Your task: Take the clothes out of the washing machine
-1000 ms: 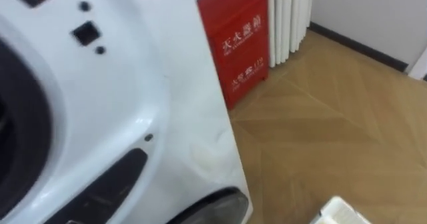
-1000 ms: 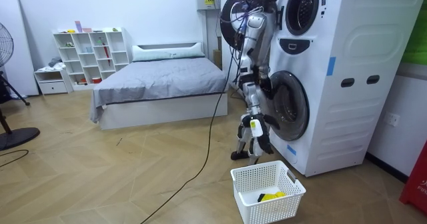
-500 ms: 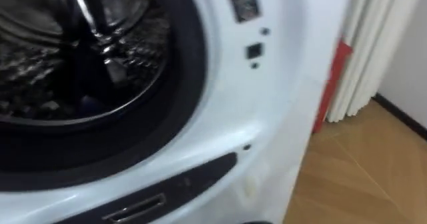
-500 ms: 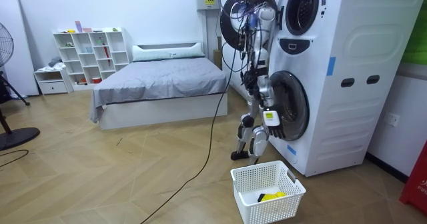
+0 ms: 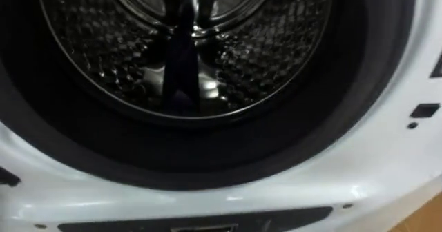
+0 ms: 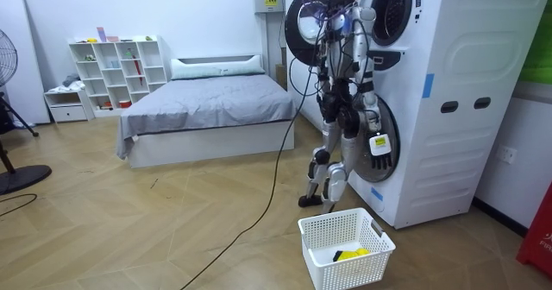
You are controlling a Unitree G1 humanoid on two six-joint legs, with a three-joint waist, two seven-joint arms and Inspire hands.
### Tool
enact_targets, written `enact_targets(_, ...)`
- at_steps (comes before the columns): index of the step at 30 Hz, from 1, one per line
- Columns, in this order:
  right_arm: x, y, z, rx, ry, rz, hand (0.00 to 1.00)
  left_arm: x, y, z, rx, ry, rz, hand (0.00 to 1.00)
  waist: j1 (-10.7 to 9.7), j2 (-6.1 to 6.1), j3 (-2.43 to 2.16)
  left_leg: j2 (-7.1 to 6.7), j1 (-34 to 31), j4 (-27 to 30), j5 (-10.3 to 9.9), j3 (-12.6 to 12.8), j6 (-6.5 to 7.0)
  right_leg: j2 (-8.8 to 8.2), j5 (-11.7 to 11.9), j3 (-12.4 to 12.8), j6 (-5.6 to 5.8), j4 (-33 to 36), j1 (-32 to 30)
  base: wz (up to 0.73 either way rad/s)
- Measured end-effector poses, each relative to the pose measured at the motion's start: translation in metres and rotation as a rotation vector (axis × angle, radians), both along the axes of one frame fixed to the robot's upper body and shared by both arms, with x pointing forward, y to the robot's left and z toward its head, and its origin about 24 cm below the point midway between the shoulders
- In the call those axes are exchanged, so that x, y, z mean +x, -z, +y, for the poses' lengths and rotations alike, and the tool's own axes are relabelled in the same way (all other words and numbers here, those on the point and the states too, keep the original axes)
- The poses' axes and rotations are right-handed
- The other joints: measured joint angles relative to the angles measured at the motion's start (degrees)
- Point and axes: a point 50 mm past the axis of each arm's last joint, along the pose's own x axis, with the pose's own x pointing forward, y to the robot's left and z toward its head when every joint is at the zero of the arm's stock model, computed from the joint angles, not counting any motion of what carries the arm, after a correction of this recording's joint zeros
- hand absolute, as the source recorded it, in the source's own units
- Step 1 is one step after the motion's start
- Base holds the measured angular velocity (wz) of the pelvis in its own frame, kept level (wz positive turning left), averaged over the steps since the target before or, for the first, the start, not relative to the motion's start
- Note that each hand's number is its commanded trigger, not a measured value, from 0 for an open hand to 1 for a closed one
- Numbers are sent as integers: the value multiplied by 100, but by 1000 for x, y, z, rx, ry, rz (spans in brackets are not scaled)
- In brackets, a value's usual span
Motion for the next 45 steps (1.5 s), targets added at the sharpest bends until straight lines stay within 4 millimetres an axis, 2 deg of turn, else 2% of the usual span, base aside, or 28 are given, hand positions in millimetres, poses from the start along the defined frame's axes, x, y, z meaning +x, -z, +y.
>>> enact_targets(5, -4, 1, 3, 8, -59, 15, 0, -7, 0, 2, 9, -1, 34, 0, 100, -14, 35, 0, 2, 2, 0, -15, 0, -3, 0, 0, 0, -16, 48, 0)
enact_targets(15, -14, 2, 3, 6, -53, 43, 0, -5, 0, 1, 19, 20, 53, 0, 102, 7, 47, -2, 97, 4, -2, 2, -2, 12, 0, 24, -1, -85, 174, 1)
enact_targets(20, -17, 3, 2, -1, -38, 49, 0, -6, 0, 1, 42, 56, 66, 0, 104, 80, 13, 32, 109, 7, -54, -10, -28, 34, 4, 26, -14, -75, 185, 1)
enact_targets(21, -18, 3, 2, -1, -37, 49, 0, -8, 0, 1, 49, 66, 76, 0, 102, 95, -1, 52, 106, 41, -105, -2, -14, 52, 7, 22, -21, -57, 182, 0)
enact_targets(25, -17, 2, 2, 6, -51, 45, 0, -18, 1, 3, 71, 71, 124, 0, 103, 108, -12, 120, 58, 382, -277, 18, -46, 109, -18, 45, -69, 34, 191, -8)
enact_targets(27, -15, 2, 1, 4, -66, 42, 0, -23, 1, 4, 78, 87, 144, 0, 109, 125, -19, 255, -211, 975, -492, 77, -117, 204, -104, 30, -171, 197, 69, -8)
enact_targets(28, -15, 2, 1, 4, -72, 42, 0, -22, 1, 5, 79, 89, 146, 0, 107, 122, -21, 277, -329, 1167, -533, 77, -147, 225, -116, 29, -184, 246, 15, 0)
enact_targets(30, -9, 1, 0, -10, -110, 31, 0, -15, 1, 4, 64, 100, 138, 0, 109, 134, -20, 344, -848, 2019, -544, 56, -171, 287, -97, 26, -248, 340, -167, -3)
enact_targets(31, -8, 0, -1, -15, -118, 31, 0, -12, 1, 2, 57, 102, 133, 0, 117, 153, -33, 374, -964, 2230, -539, 48, -181, 257, -81, 16, -276, 335, -192, -12)
enact_targets(32, -6, 0, -4, -25, -125, 28, 0, -5, 1, 1, 45, 104, 123, 0, 106, 156, -30, 464, -1146, 2663, -514, 71, -251, 261, -58, -41, -342, 346, -218, -35)
enact_targets(33, -4, -1, -7, -37, -124, 29, 0, -3, 2, -2, 36, 98, 119, 0, 114, 225, 6, 715, -1210, 3446, -477, 227, -305, 285, -74, -255, -388, 415, -221, -48)
enact_targets(34, 0, -2, -9, -47, -130, 21, 0, -2, 2, -3, 30, 90, 117, 0, 99, 310, -18, 824, -1173, 3794, -426, 235, -367, 325, -77, -359, -401, 427, -224, -54)
enact_targets(35, 1, -2, -9, -63, -141, 19, 0, 8, 1, -3, 24, 86, 93, 0, -18, 408, -16, 970, -971, 4129, -316, 156, -463, 392, -75, -394, -432, 514, -281, -14)
enact_targets(36, 3, -3, -10, -60, -122, 8, 0, 28, -3, -3, 25, 93, 30, 0, -184, 418, -11, 1060, -721, 4027, -240, 53, -572, 387, -86, -471, -450, 735, -464, 5)
enact_targets(37, 8, -5, -11, -64, -108, -12, 0, 49, -7, -5, 23, 106, -25, 0, -254, 427, 4, 1126, -440, 3655, -188, -38, -683, 379, -85, -500, -450, 897, -614, 20)
enact_targets(38, 10, -5, -12, -67, -109, -19, 0, 52, -6, -6, 14, 86, -12, 0, -295, 445, 32, 1124, -263, 3409, -190, -87, -710, 365, -81, -532, -447, 965, -697, 22)
enact_targets(39, 13, -6, -12, -68, -109, -39, 0, 60, -8, -9, 6, 95, -34, 0, -404, 490, 69, 1158, 38, 2838, -262, -217, -786, 349, -75, -633, -437, 1071, -846, 22)
enact_targets(40, 13, -6, -12, -66, -101, -46, 0, 63, -9, -10, 6, 112, -46, 0, -420, 501, 69, 1189, 181, 2568, -386, -272, -902, 341, -69, -649, -427, 1149, -940, 21)
enact_targets(41, 15, -7, -11, -62, -88, -56, 0, 70, -11, -12, 1, 130, -82, 0, -410, 498, 70, 1177, 347, 2129, -621, -346, -930, 318, -43, -693, -401, 1254, -1102, 16)
enact_targets(42, 17, -8, -12, -62, -76, -67, 0, 78, -14, -15, -2, 158, -118, 0, -410, 492, 66, 1196, 397, 1803, -874, -415, -899, 294, 9, -778, -375, 1310, -1270, 19)
enact_targets(43, 18, -8, -12, -64, -76, -70, 0, 81, -15, -17, -4, 173, -132, 0, -419, 497, 62, 1199, 399, 1675, -991, -483, -880, 291, 42, -814, -353, 1334, -1352, 20)
enact_targets(44, 21, -9, -13, -67, -78, -80, 0, 88, -17, -22, -12, 201, -156, 0, -399, 514, 58, 1214, 394, 1448, -1190, -516, -846, 285, 178, -859, -317, 1329, -1486, 12)
enact_targets(45, 23, -10, -13, -65, -76, -90, 0, 93, -18, -25, -16, 228, -164, 0, -399, 522, 63, 1175, 329, 1284, -1296, -491, -737, 246, 349, -866, -248, 1309, -1566, 12)
